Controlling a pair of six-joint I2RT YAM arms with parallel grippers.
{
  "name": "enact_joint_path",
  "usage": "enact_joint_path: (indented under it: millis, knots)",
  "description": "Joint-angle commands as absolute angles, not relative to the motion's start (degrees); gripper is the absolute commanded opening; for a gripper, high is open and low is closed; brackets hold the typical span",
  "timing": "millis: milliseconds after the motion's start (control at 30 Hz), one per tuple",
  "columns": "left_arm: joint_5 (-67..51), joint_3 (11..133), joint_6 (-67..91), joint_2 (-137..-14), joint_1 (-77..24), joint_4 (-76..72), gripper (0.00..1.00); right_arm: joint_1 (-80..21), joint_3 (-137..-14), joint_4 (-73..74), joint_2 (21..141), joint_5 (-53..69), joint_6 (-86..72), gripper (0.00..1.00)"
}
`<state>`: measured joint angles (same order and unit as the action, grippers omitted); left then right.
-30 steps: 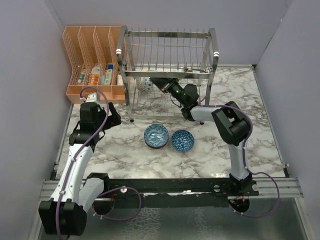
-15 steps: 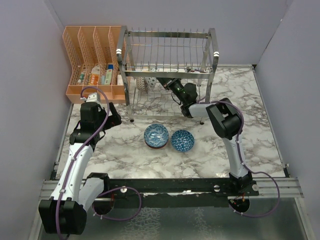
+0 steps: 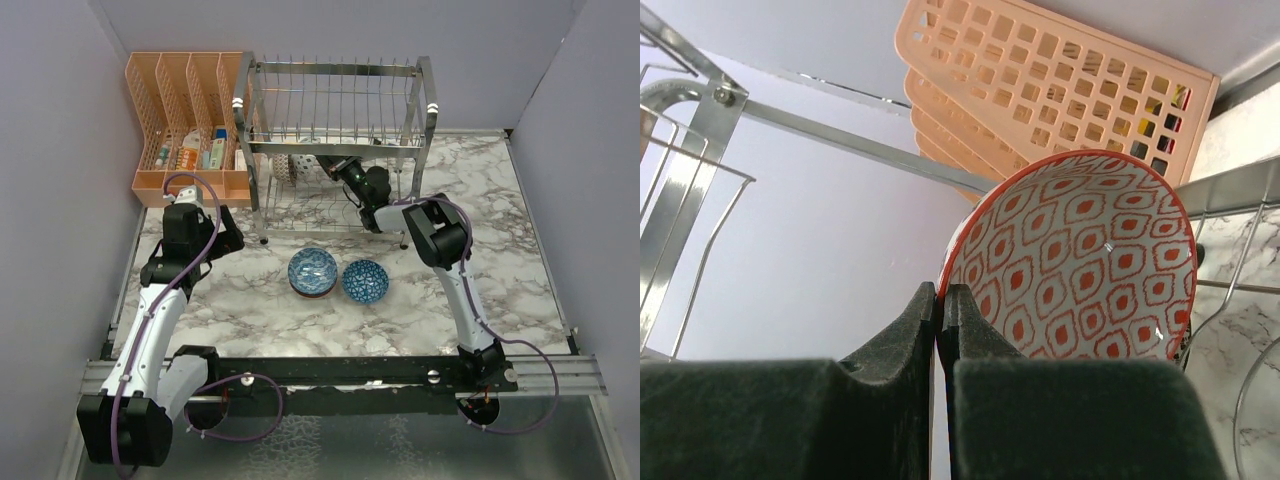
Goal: Load the bowls into the dish rack
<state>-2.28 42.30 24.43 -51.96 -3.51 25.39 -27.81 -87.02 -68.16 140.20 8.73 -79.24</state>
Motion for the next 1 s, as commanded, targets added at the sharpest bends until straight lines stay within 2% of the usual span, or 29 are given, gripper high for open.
enact_joint_path:
  millis: [0, 200, 533, 967]
  knots:
    - [-2.2, 43.3, 23.6, -52.3, -3.9, 25.2, 0.99, -26.7, -91.2, -71.5, 142.6, 11.5, -86.1, 0.01]
    - [-2.1, 43.4, 23.6, -52.7, -3.9, 25.1, 0.99, -26.6, -93.5, -68.8, 145.8, 13.1, -91.5, 0.01]
    - [-2.0, 43.4, 23.5, -52.7, -3.9, 25.1, 0.99, -26.3, -91.2, -63.8, 144.9, 12.7, -91.6, 0.01]
    - [-1.9, 43.6, 23.5, -52.5, -3.9, 25.2, 0.99, -25.9, -89.3, -61.4, 141.2, 12.5, -87.5, 0.27]
